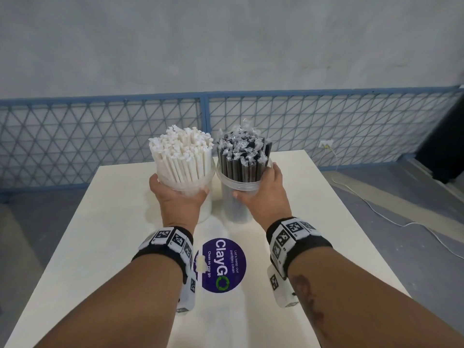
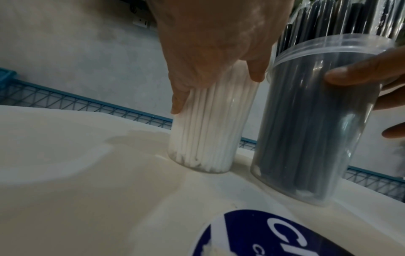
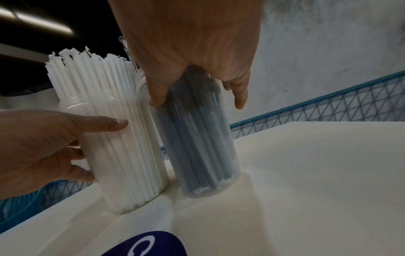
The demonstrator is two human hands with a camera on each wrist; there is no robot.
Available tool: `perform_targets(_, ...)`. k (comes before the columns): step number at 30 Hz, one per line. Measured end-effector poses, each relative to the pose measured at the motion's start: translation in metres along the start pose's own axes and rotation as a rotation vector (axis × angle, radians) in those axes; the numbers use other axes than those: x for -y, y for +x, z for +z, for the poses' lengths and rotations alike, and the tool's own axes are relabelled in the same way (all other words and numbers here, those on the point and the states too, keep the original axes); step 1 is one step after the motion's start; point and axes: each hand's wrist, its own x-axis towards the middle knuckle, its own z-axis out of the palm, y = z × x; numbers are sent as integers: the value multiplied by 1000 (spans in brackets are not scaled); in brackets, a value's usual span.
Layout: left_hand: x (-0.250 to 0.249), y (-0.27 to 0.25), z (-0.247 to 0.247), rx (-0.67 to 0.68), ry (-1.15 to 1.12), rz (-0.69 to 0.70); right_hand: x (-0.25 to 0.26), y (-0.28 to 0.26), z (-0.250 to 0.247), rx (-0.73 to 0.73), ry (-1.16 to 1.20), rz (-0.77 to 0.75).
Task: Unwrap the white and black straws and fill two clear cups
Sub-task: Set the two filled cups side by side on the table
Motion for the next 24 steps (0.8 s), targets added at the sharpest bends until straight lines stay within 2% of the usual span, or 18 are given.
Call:
perform_targets(8,-9,-3,-6,-8,50,9,1,-1,-7,91,-37,21)
perform_targets(19,-13,0,-14,46,82,1,6,13,-6,148,-63,49)
perform_targets(24,-11,0,-13,50,82,-6,1,13,-7,143,-77,18)
